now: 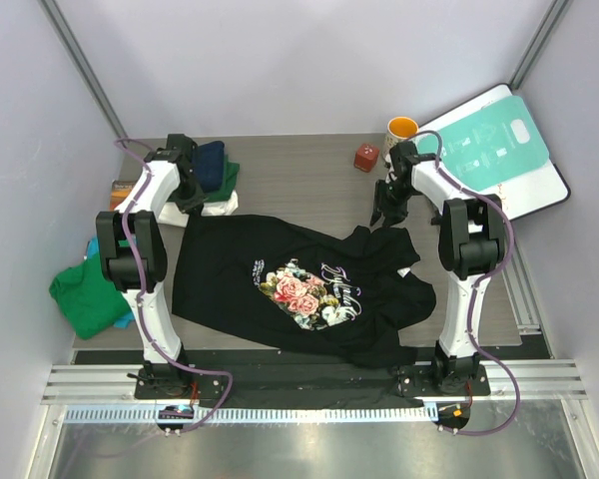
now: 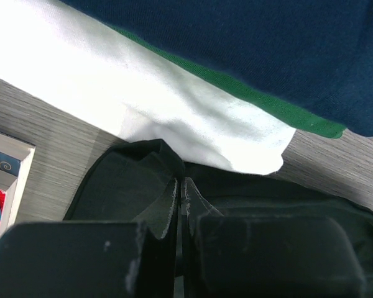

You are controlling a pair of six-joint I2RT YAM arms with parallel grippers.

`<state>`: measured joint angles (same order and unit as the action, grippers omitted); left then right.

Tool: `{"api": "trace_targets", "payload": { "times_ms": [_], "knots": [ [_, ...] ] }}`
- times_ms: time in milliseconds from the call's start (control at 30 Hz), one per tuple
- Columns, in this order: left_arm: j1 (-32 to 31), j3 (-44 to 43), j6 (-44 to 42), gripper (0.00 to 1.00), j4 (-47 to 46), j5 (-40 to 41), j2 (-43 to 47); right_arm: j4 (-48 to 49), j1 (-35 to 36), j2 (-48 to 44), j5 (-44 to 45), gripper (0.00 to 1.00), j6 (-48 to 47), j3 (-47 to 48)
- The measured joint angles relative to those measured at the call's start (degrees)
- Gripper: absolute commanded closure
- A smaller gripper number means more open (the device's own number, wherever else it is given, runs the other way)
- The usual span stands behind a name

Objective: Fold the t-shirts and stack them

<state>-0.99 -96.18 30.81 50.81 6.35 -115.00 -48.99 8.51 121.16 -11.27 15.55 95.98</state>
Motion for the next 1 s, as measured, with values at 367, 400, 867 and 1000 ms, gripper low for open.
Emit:
{"api": "trace_targets", "payload": {
  "times_ms": [367, 400, 867, 1000],
  "knots": [
    [0.00, 0.00, -0.02, 1.00, -0.04, -0.44, 0.00, -2.89, 0.00, -1.66, -1.57, 0.62, -0.76, -5.68],
    [0.00, 0.00, -0.02, 1.00, -0.04, -0.46, 0.00, -3.08, 0.00, -2.19, -1.81, 0.67, -0.76, -5.70],
    [0.00, 0.00, -0.02, 1.00, -0.07, -1.40, 0.00, -4.13, 0.02, -9.44, -4.42, 0.99, -1.53, -11.67],
    [0.00, 0.00, -0.02, 1.00, -0.07, -1.55, 0.00, -4.00, 0.02, -12.33, -4.13, 0.99, -1.49, -12.63]
  ]
}}
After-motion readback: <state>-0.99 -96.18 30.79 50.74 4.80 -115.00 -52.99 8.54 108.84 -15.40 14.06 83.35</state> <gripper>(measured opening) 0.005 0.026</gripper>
